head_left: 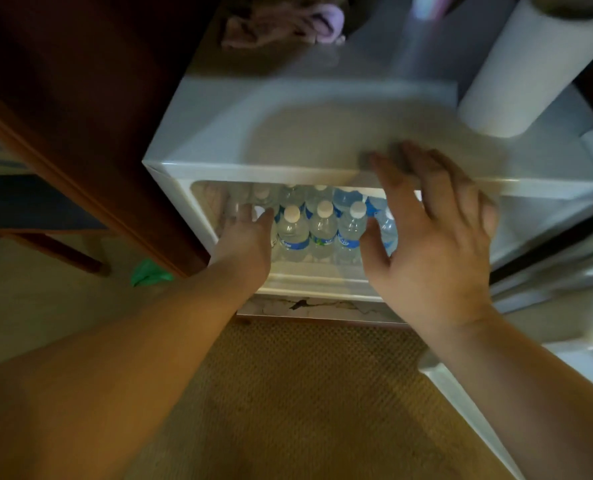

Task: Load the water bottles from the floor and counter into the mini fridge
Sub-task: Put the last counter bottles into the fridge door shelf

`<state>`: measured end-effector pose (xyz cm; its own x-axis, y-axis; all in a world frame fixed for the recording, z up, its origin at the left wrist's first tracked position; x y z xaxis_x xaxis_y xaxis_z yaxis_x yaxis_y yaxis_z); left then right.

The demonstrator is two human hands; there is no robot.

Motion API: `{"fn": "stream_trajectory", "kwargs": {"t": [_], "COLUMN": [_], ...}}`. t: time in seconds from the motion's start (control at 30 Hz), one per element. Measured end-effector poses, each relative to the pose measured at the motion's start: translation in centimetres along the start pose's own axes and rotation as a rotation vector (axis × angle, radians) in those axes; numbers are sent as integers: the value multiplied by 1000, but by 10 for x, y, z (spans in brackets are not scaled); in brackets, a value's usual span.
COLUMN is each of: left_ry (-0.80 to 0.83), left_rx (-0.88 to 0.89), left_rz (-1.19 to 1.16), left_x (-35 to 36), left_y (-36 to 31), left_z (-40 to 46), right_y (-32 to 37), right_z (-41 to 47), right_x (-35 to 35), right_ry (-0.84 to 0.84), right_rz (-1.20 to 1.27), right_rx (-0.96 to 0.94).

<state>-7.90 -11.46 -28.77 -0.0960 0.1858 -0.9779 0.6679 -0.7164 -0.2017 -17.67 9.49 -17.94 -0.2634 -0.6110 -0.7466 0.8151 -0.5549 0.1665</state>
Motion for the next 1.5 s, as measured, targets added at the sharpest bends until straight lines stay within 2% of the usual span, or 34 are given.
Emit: {"fn": "stream_trajectory", "kwargs": {"t": [0.07, 0.27, 0.4, 0.5, 0.6, 0.77, 0.93, 1.03, 1.3, 1.43, 1.5], "left_ry": [-33, 6, 13, -96, -150, -342, -435, -427, -377, -326, -287], "left_rx": [13, -170, -214, -158, -97, 21, 101, 165, 289, 421, 477], "left_rz": [-82, -394, -418, -473, -524, -563, -656, -690, -679, -627, -565], "left_x": [-12, -67, -123, -188, -272, -434, -539, -577, -643, -659, -660], "left_y": [-2, -15, -37, -62, -83, -134, -192, -224, -323, -368, -389], "left_z": [-26, -135, -197, -221, -232, -228, -206, -175, -23, 53, 84], "right_y": [0, 10, 12, 18, 29, 35, 8, -19, -76, -100, -108], "right_z": [-4, -1, 12, 37, 67, 120, 189, 244, 376, 440, 471], "right_x": [-3, -17, -43, -92, -182, -354, -449, -474, -472, -469, -463], "right_ry": [71, 321, 610, 721, 627, 312, 144, 39, -20, -70, -6], "right_rz": [-30, -9, -18, 34, 122, 230, 219, 184, 66, -54, -146], "right_rx": [17, 95, 72, 74, 108, 121, 147, 219, 395, 343, 313]}}
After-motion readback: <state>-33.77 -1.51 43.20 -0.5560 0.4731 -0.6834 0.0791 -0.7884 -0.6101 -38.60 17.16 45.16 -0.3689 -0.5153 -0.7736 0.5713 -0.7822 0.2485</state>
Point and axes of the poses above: each hand's wrist, its own z-axis towards the middle knuckle, its own x-axis out of the palm, y = z × x, the point moved 2 cm from there along z, towards the middle knuckle, and after that the axes turned 5 degrees about -y, right-handed, at the moved point
